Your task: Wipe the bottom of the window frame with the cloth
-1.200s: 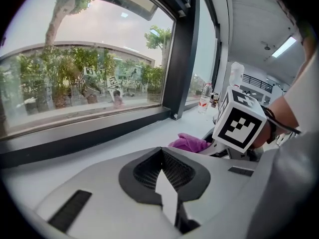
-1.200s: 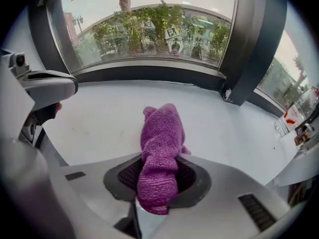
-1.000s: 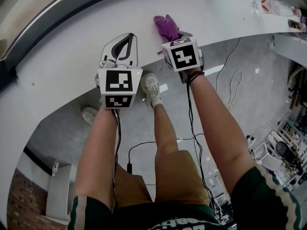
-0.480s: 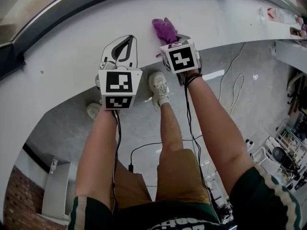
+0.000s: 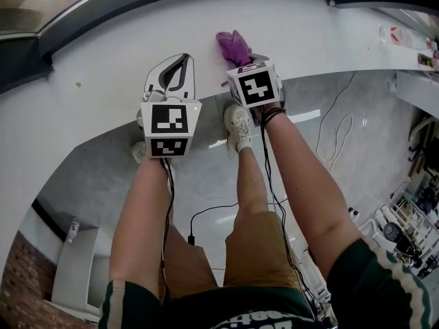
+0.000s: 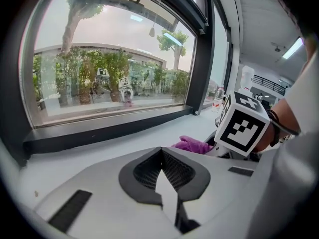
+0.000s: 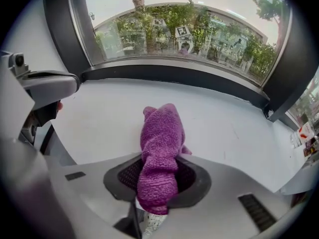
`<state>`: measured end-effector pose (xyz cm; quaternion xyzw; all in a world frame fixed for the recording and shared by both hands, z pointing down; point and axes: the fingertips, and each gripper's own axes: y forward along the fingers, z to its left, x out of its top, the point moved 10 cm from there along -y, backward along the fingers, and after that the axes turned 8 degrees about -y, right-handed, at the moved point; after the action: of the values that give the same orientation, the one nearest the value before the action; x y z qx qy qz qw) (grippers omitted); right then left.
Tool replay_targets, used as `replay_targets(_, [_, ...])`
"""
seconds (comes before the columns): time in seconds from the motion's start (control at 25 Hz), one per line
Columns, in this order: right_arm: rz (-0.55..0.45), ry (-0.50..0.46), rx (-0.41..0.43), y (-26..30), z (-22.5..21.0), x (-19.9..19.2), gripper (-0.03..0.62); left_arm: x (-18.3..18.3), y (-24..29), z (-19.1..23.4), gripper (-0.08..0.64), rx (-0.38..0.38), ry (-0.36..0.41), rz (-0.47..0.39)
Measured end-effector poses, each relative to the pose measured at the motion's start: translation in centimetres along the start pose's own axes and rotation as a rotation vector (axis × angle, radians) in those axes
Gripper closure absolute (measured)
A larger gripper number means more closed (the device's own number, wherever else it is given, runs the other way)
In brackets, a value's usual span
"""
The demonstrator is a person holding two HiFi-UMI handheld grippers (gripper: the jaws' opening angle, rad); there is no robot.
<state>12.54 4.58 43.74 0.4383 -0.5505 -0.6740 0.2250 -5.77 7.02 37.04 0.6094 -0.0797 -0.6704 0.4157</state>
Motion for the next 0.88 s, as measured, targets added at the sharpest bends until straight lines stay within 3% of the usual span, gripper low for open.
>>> replay_targets(0.88, [-0.007,-0.089,0.11,2.0,13.7,6.4,0.474,-3.6,-8.0,10.7,0.551,0.111,-0.084,-0.007])
